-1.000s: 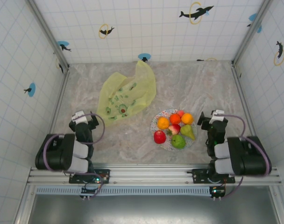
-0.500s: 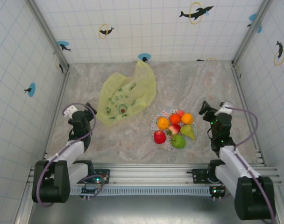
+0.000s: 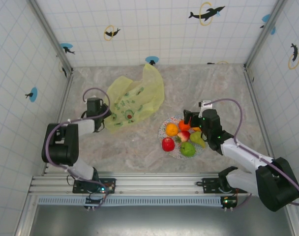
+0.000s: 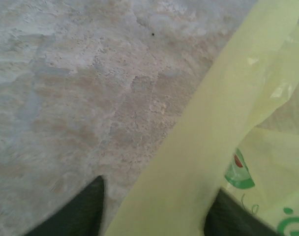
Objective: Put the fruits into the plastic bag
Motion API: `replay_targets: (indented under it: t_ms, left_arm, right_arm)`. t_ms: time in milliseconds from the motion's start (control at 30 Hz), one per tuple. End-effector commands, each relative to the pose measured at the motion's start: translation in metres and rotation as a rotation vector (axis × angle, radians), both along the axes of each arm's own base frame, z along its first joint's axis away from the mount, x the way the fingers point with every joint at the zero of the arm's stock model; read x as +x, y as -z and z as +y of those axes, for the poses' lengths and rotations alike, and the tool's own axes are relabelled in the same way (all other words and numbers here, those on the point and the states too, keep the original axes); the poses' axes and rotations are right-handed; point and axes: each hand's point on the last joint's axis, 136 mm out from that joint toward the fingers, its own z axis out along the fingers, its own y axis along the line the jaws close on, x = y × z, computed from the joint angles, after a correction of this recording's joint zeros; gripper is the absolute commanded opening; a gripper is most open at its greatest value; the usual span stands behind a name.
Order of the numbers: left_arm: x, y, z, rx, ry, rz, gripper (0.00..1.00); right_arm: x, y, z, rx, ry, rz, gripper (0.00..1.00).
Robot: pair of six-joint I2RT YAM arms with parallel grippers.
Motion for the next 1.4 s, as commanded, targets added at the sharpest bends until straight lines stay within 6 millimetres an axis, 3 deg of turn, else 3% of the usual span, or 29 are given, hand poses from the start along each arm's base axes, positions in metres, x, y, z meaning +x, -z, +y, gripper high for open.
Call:
replay_targets:
  t_ms: [0,67,233,300,367,467,600,733,900,1033,1233,1367]
  left_arm:
    - [0.013,-0.008,-0.009,0.027,0.083,0.005,0.17]
    - [0.019,-0.035,-0.017,0.001,0.116,-0.082,0.01]
    - [0.016,-0.153,-0.047,-0.099,0.264,-0.434,0.0]
    - [0.008,-0.2,-0.057,-0.119,0.331,-0.549,0.0]
    - [0.002,-0.233,-0.063,-0.136,0.364,-0.615,0.0]
    - [-0.007,-0.265,-0.068,-0.169,0.391,-0.659,0.0]
    - [-0.019,-0.295,-0.07,-0.133,0.431,-0.683,0.0]
    - [-0.032,-0.322,-0.073,-0.023,0.501,-0.686,0.0]
    - [-0.056,-0.336,-0.087,0.075,0.676,-0.624,0.0]
    - [-0.068,-0.34,-0.088,0.097,0.714,-0.584,0.0]
    - [-0.085,-0.362,-0.106,-0.063,0.786,-0.6,0.0]
    - [-0.094,-0.377,-0.115,-0.146,0.83,-0.612,0.0]
  right_arm:
    - [0.004,-0.011,0.0,-0.022,0.009,-0.013,1.0]
    - [0.004,-0.015,-0.002,-0.042,0.013,-0.016,0.99]
    - [0.007,-0.042,0.002,-0.078,-0.022,-0.063,1.0]
    - [0.008,-0.062,0.008,-0.083,-0.061,-0.104,0.99]
    - [0.009,-0.084,0.015,-0.079,-0.098,-0.155,1.0]
    - [0.011,-0.125,0.026,-0.057,-0.146,-0.24,0.99]
    - [0.012,-0.178,0.048,-0.025,-0.241,-0.33,0.99]
    - [0.015,-0.204,0.067,-0.032,-0.333,-0.38,1.0]
    - [0.027,-0.188,0.092,-0.156,-0.487,-0.383,0.99]
    - [0.044,-0.178,0.095,-0.188,-0.555,-0.369,0.99]
    - [0.068,-0.158,0.089,-0.174,-0.66,-0.374,0.91]
    - [0.076,-0.142,0.103,-0.146,-0.799,-0.392,0.85]
